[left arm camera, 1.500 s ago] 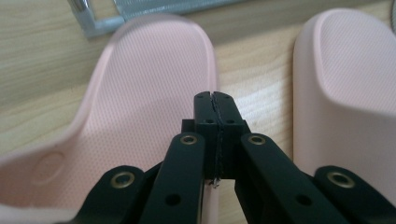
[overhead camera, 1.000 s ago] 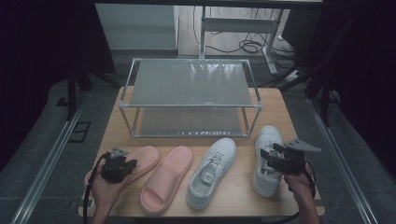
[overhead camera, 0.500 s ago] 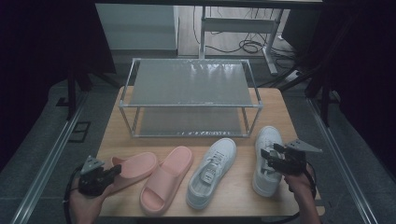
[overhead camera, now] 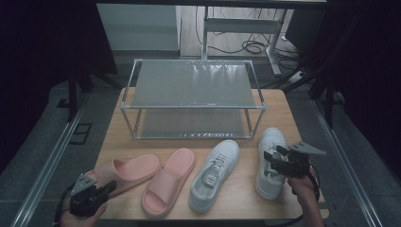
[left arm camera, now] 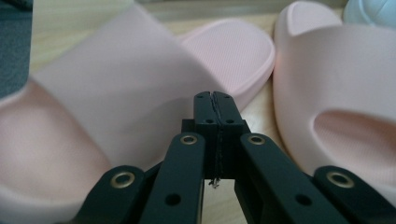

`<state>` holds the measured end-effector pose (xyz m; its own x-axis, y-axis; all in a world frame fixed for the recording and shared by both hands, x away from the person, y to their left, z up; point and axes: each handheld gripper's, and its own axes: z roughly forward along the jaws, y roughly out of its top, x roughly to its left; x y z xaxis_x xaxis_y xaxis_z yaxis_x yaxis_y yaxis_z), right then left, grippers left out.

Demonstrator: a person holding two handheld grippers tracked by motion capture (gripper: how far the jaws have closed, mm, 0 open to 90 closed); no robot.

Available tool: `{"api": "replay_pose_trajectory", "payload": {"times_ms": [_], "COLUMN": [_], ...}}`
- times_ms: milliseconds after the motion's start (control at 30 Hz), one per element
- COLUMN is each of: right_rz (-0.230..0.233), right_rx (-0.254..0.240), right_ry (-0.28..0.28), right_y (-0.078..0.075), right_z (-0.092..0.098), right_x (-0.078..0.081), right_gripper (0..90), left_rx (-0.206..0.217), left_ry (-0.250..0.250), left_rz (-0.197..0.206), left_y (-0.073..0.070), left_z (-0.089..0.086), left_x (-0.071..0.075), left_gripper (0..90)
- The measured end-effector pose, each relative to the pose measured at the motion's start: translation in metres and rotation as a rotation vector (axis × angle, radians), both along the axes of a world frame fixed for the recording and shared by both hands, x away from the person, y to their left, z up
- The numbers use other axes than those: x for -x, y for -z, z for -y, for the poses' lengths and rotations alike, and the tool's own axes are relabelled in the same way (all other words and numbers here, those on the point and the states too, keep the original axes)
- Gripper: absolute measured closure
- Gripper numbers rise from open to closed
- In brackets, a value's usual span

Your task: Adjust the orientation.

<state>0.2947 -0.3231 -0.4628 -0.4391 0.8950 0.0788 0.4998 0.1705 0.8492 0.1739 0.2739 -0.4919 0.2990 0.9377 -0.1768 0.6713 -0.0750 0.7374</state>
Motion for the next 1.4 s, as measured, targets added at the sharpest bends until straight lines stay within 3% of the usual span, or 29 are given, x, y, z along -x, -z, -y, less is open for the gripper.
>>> {"api": "replay_pose_trajectory", "payload": {"times_ms": [300, 567, 967, 1400], "right_rz": [0.022, 0.033, 0.031, 0.019], "right_rx": [-0.017, -0.022, -0.022, -0.016], "right_ry": [-0.008, -0.005, -0.006, -0.006], "right_y": [-0.006, -0.010, -0.009, -0.006], "right_z": [0.002, 0.004, 0.004, 0.003], "right_x": [0.005, 0.007, 0.006, 0.005], "right_gripper": [37.6, 37.6, 37.6, 37.6], "left_rx": [-0.013, -0.006, -0.018, -0.026], "left_ry": [-0.040, -0.067, -0.096, -0.102], "left_rz": [-0.031, -0.030, -0.042, -0.052], "left_y": [0.012, 0.018, 0.018, 0.018], "left_z": [-0.010, -0.015, -0.032, -0.038], "left_x": [0.008, -0.002, -0.036, -0.085], "left_gripper": [90.0, 90.0, 90.0, 90.0]}}
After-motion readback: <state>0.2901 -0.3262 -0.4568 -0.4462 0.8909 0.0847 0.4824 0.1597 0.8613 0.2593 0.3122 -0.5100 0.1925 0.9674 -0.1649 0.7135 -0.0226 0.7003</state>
